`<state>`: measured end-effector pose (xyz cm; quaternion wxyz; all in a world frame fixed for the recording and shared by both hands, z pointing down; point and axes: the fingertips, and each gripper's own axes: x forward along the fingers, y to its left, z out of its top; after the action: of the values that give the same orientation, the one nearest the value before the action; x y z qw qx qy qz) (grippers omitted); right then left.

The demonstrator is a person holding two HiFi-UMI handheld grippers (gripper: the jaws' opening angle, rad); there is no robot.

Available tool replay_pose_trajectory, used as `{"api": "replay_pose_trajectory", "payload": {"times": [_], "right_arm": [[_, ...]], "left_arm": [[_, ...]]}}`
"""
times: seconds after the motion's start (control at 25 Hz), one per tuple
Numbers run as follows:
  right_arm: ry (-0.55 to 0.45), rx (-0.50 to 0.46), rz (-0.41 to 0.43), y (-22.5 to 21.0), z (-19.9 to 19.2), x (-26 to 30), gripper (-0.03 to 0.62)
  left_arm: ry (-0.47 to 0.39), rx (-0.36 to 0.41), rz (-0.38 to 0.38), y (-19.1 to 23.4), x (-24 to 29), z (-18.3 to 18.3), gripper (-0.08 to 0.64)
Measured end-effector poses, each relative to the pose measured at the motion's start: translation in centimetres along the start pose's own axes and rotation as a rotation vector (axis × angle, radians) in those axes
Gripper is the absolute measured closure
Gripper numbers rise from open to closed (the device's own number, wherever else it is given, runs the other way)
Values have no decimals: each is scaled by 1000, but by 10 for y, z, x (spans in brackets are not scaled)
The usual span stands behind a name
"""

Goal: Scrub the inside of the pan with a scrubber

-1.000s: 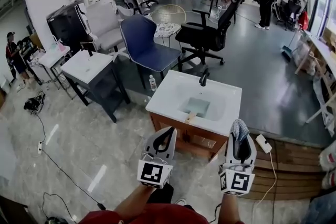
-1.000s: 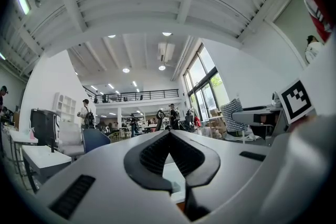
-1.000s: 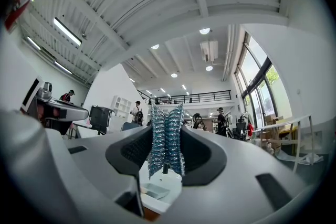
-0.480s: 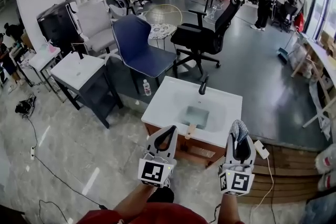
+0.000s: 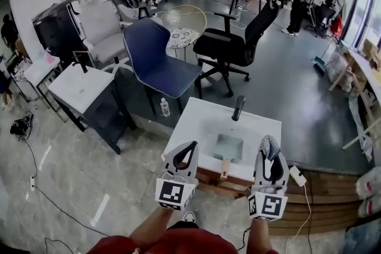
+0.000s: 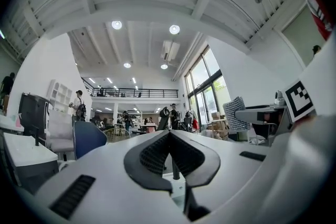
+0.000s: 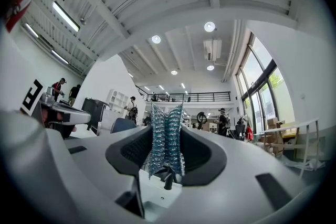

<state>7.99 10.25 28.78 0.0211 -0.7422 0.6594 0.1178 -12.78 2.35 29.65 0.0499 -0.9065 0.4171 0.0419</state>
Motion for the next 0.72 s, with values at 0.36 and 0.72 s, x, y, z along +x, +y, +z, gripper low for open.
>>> {"api": "replay_pose_trajectory", "payload": {"times": [0.36,0.72], "right_arm": [[8,-11,-53,17,-13,42,416],[27,-11,-62,2,-37,88,416]], "left_arm": [[-3,-8,-45,44,35,-17,548],[6,-7,-53,55,86,-34,548]]}}
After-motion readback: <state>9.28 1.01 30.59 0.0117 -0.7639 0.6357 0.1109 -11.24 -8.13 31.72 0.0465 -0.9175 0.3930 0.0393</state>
